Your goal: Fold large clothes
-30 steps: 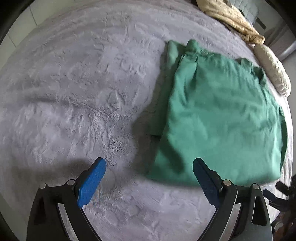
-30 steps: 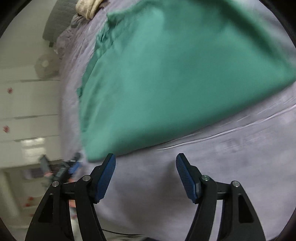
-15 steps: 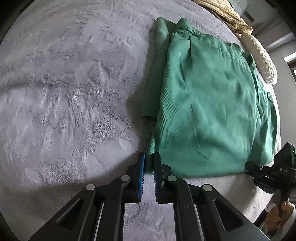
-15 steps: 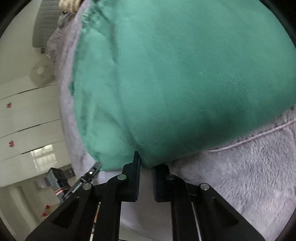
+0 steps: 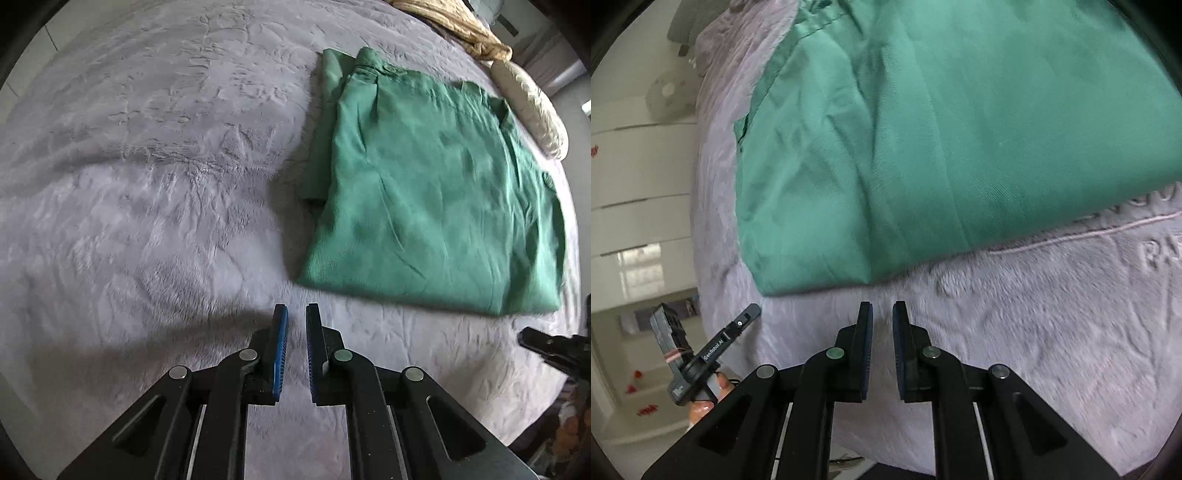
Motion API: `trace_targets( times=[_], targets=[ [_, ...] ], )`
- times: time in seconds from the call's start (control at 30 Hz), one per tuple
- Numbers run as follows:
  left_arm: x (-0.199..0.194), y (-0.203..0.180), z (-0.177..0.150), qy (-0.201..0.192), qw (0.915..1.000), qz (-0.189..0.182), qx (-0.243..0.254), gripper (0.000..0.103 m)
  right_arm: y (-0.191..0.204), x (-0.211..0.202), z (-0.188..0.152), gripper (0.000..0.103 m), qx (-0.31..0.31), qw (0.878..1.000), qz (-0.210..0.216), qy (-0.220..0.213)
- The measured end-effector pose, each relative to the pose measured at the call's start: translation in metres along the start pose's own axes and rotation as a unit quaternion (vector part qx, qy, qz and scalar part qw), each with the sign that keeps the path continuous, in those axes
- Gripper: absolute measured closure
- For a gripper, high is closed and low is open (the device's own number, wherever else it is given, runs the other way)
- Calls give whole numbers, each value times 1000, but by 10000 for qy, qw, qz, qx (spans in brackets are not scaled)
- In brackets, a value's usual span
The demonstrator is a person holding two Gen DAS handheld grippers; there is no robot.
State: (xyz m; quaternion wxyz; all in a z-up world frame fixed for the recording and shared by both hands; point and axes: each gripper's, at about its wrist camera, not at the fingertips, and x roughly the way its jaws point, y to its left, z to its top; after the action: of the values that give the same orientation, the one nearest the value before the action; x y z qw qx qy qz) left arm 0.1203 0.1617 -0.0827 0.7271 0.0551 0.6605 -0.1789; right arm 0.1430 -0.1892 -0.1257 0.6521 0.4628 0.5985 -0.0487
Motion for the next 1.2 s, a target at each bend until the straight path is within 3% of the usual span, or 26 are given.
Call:
trace_targets(
  times=[0.13,0.17,0.2,0.23,0.27,0.5,0.63,0.7,0.77,0.9,1.2],
  targets=[
    [-1,-16,-3,75,9998,177,78,91,0,-8,-10,87,-84,9999,-140,-20],
    [-2,-17,-5,140,9997,172,82,75,5,-6,-12,76,-81,9998,-162,-31],
    [-3,-19,-6,142,9997,186,84,34,8,-8,-15,66,-81,9998,-183,-60],
    [-7,-19,-9,61,9997,240,63,17,7,-12,-18,44,-87,9997,-200,-87],
    [-15,-20,-11,-128,9993,341,53,4,8,-15,-20,35,-108,9996,-218,-131],
    [-25,-33,-13,-170,9987,459,165,4,12,-21,-29,34,-188,9991,-292,-247],
    [-22,-35,-8,-115,9985,533,97,4,16,-23,-31,20,-256,9981,-373,-411],
    [-18,-34,-6,-70,9982,576,140,4,20,-25,-32,18,-339,9968,-477,-548],
    [-15,-34,-5,2,9980,582,230,4,23,-27,-33,1,-391,9949,-589,-726],
    [-14,-32,-6,37,9983,479,317,4,25,-25,-34,0,-354,9947,-501,-820],
    [-12,-34,2,39,9971,519,554,4,22,2,-42,0,17,9993,-89,-363]
  ],
)
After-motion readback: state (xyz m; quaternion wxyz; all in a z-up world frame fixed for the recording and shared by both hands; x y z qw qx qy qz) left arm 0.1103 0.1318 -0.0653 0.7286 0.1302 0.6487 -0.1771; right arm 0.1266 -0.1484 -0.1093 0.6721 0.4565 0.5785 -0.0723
